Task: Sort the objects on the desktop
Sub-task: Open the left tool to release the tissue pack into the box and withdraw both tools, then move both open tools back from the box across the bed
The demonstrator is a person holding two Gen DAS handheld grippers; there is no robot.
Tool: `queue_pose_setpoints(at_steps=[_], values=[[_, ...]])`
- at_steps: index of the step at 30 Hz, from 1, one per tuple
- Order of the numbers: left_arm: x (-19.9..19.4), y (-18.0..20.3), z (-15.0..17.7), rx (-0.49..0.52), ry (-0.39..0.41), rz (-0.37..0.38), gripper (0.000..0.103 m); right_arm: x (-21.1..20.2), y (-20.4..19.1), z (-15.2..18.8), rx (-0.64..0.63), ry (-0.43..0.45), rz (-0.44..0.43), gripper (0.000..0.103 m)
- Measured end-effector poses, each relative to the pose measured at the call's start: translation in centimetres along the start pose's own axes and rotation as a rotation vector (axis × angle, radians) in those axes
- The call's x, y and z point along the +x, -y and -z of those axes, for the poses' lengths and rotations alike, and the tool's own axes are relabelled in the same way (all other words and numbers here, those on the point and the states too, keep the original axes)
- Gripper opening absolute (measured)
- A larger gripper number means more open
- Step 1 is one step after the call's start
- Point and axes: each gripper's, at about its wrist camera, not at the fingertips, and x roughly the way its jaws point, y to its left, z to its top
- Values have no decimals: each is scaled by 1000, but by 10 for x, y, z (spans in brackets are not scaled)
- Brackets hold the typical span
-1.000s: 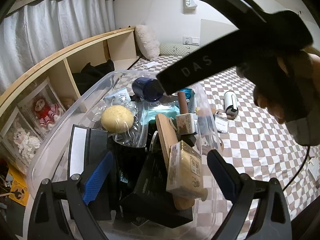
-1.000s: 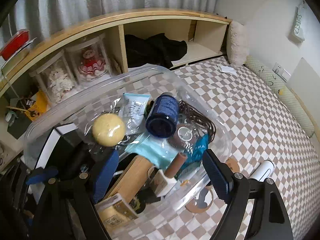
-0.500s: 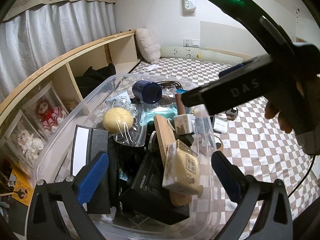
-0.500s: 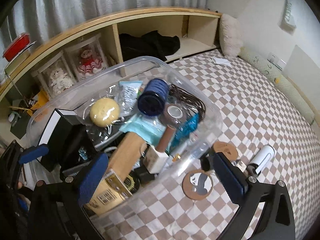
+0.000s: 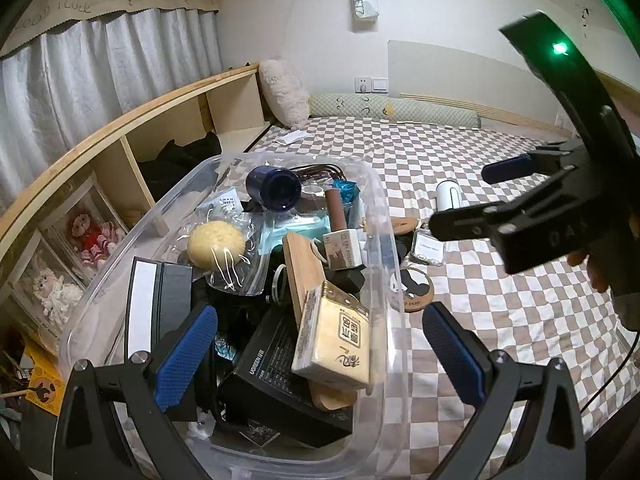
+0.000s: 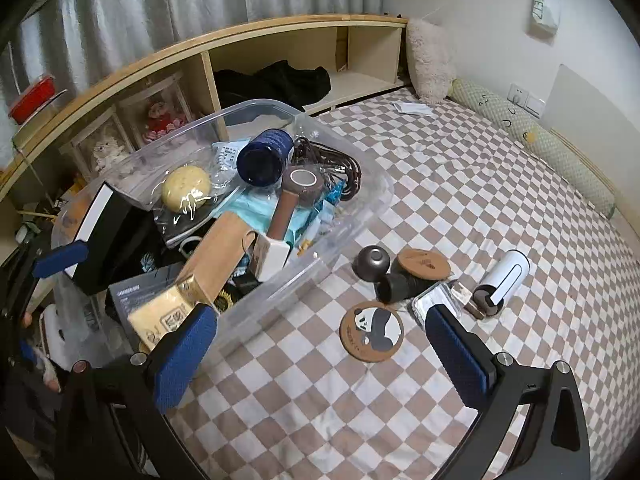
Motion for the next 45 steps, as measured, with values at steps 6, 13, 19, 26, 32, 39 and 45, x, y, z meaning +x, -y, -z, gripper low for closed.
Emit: queue_pose_setpoints(at_steps=[6, 13, 19, 26, 32, 39, 45], values=[[-2, 3, -1, -14, -4, -10, 103, -9, 5, 12, -3, 17, -4, 103], [-5, 11, -2, -19, 18, -14, 103, -25, 18, 33, 53, 117, -8, 103], [-8, 24, -4, -2, 52, -13, 103, -28, 22, 55, 35, 139, 41, 103], [-3, 41, -7, -9, 52, 23, 103, -39, 24, 83, 1, 186, 122, 103], [3, 61, -10, -10, 58, 59, 103, -44, 51, 107, 81, 205, 179, 103], [10, 90, -9, 16, 68, 108, 103, -50, 87, 146, 176, 258, 210, 103], [15, 111, -10, 5, 65, 139, 103, -53, 95, 177, 179, 236, 282, 103]])
